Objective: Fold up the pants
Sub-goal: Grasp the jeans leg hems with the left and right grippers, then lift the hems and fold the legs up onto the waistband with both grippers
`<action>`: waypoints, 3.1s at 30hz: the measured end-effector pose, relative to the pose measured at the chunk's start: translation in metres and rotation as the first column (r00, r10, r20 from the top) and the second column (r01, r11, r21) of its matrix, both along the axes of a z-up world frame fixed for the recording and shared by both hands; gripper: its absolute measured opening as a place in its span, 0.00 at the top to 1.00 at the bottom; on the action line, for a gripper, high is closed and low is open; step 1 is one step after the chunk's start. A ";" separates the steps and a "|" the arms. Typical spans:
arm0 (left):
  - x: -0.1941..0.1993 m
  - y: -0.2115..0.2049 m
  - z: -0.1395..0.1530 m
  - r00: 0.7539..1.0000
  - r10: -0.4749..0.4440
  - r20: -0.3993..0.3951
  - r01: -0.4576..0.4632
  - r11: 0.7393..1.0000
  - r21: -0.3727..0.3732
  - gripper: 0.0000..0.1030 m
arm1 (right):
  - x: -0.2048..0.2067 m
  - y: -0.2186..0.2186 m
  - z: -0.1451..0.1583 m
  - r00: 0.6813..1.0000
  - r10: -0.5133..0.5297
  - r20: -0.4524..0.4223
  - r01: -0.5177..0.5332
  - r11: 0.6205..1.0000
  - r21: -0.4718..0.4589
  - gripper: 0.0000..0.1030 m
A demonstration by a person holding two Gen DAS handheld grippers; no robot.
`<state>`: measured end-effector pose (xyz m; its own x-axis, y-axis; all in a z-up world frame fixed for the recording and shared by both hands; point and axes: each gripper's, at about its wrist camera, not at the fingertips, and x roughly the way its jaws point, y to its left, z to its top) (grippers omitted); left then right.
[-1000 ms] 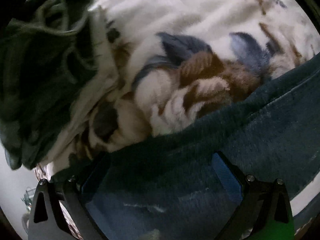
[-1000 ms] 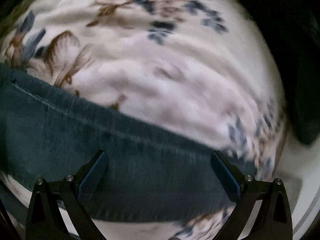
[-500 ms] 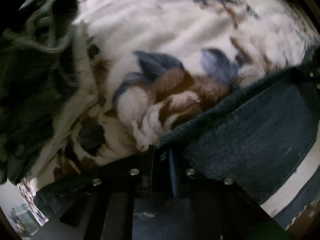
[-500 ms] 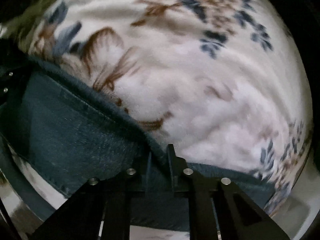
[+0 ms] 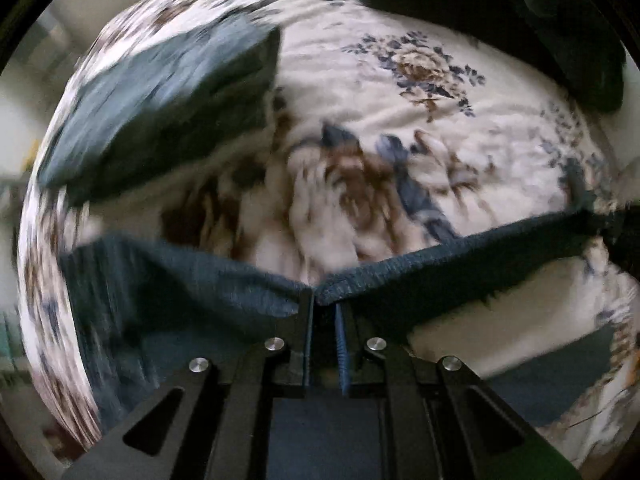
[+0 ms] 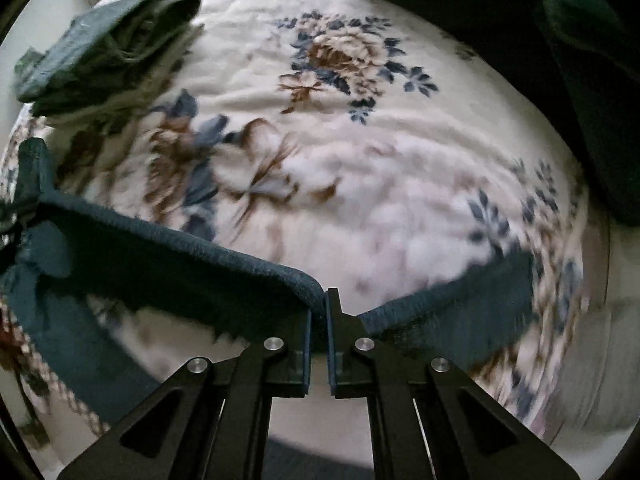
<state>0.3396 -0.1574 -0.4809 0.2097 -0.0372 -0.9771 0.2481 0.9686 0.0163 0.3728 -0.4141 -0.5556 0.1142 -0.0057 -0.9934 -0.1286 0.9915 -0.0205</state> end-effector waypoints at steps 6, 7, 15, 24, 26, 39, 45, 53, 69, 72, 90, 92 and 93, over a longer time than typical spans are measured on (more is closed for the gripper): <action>-0.103 0.024 -0.005 0.966 0.220 -0.134 -0.228 0.972 -0.048 1.00 | -0.148 0.015 0.034 0.999 -0.051 -0.017 0.051 0.998 0.020 0.94; -0.115 0.026 -0.014 0.954 0.252 -0.162 -0.263 0.963 -0.052 1.00 | -0.167 0.017 0.030 0.998 -0.058 -0.032 0.059 0.998 0.010 0.94; -0.135 0.038 -0.067 0.885 0.342 -0.318 -0.374 0.926 -0.045 0.98 | -0.254 0.050 -0.040 0.986 -0.024 -0.165 0.022 1.000 -0.016 0.95; -0.034 0.114 -0.050 0.742 0.583 -0.330 -0.664 0.706 -0.247 0.36 | -0.239 0.040 -0.074 0.932 -0.166 -0.323 0.190 0.981 0.043 0.90; -0.015 0.115 -0.049 0.735 0.600 -0.316 -0.674 0.700 -0.238 0.36 | -0.237 0.037 -0.075 0.916 -0.208 -0.342 0.237 0.970 0.046 0.90; -0.015 0.141 -0.054 0.759 0.627 -0.173 -0.648 0.754 -0.108 0.97 | -0.202 0.024 -0.073 0.831 -0.372 -0.413 0.400 0.916 -0.021 0.89; -0.124 0.185 -0.055 0.645 0.735 -0.207 -0.760 0.647 -0.070 0.97 | -0.193 0.026 -0.057 0.842 -0.355 -0.406 0.382 0.924 -0.016 0.88; -0.147 0.200 -0.103 0.583 0.750 -0.312 -0.787 0.617 0.013 0.88 | -0.182 0.047 -0.059 0.838 -0.339 -0.428 0.347 0.936 -0.060 0.88; -0.115 0.034 -0.063 0.899 0.410 -0.155 -0.390 0.909 0.143 0.16 | -0.113 0.038 0.007 0.913 -0.327 -0.243 0.308 0.945 -0.114 0.23; -0.095 -0.002 -0.079 0.935 0.327 -0.137 -0.302 0.937 0.175 0.16 | -0.096 0.017 -0.017 0.896 -0.394 -0.205 0.364 0.916 -0.169 0.23; -0.098 -0.071 -0.067 0.979 0.124 -0.162 -0.101 0.985 0.141 0.16 | -0.209 -0.136 0.029 0.504 -0.863 -0.038 0.859 0.497 0.118 0.94; -0.106 -0.089 -0.070 0.980 0.092 -0.176 -0.066 0.987 0.148 0.16 | -0.260 -0.173 0.013 0.426 -0.904 -0.033 0.900 0.419 0.122 0.94; -0.109 -0.092 -0.074 0.979 0.078 -0.188 -0.049 0.987 0.153 0.16 | -0.280 -0.184 0.001 0.404 -0.914 -0.036 0.911 0.398 0.113 0.94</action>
